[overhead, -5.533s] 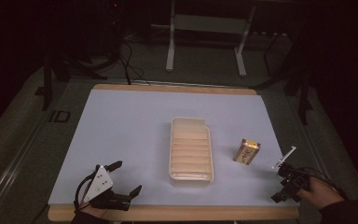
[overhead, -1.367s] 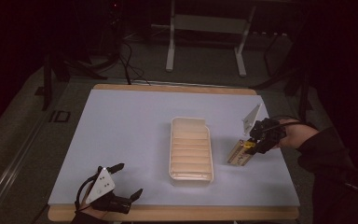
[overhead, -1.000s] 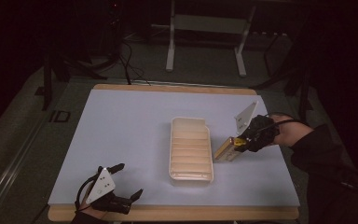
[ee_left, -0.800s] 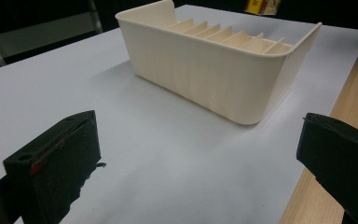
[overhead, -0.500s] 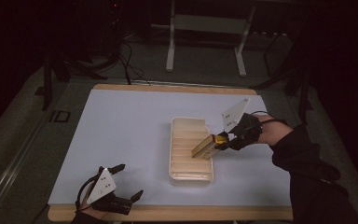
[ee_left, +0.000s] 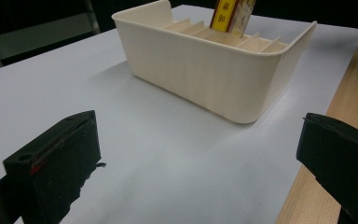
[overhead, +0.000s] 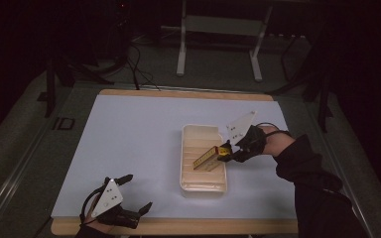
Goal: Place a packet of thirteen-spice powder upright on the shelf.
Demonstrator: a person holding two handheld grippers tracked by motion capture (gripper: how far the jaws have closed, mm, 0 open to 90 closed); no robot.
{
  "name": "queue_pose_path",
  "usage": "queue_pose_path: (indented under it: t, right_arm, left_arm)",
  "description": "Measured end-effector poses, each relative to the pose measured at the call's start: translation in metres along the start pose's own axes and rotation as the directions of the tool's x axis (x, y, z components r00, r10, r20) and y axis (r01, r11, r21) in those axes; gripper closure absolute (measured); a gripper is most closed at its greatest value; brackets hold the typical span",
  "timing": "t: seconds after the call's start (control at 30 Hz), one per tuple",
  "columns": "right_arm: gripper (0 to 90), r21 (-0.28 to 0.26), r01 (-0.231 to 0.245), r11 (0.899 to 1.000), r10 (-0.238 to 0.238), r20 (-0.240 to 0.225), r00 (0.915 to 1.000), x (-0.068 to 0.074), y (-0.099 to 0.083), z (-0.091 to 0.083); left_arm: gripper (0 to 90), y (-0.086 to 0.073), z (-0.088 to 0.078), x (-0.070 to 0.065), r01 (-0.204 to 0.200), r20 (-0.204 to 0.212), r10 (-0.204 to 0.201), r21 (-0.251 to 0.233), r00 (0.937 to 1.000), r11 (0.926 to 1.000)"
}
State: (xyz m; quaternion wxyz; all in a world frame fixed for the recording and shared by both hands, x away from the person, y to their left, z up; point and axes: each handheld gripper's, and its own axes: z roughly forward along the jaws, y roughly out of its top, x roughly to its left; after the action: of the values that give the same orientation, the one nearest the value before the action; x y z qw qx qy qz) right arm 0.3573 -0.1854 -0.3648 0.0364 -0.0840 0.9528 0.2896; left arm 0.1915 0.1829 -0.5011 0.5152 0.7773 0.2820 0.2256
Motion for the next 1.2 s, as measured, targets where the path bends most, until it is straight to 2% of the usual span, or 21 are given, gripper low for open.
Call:
queue_pose_path:
  t: [0.23,0.5,0.87,1.03,1.2]
  right_arm:
    - [67.7,-0.019,-0.007,1.000,0.006,-0.007,1.0000,0.001,-0.004,0.001]
    - [67.6,-0.013,0.021,1.000,-0.021,-0.011,0.9997,0.008,-0.003,0.002]
    - [67.6,0.018,-0.034,0.999,0.034,-0.010,0.9994,0.002,-0.006,0.025]
    - [67.5,0.062,-0.050,0.997,0.051,-0.020,0.9985,0.001,-0.006,0.036]
    - [67.4,0.077,-0.066,0.995,0.068,-0.031,0.9972,0.000,-0.006,0.047]
  left_arm:
    - [0.0,0.000,0.001,0.000,-0.003,0.000,0.003,0.004,1.0000,1.0000]
    - [0.0,0.000,0.001,-0.001,-0.004,0.000,0.004,0.004,1.0000,1.0000]
    - [0.0,0.000,0.001,-0.001,-0.007,0.002,0.007,0.006,1.0000,1.0000]
    - [0.0,0.000,0.001,-0.001,-0.006,0.002,0.006,0.007,1.0000,1.0000]
    - [0.0,0.000,0.001,-0.001,-0.007,0.004,0.007,0.009,1.0000,0.9999]
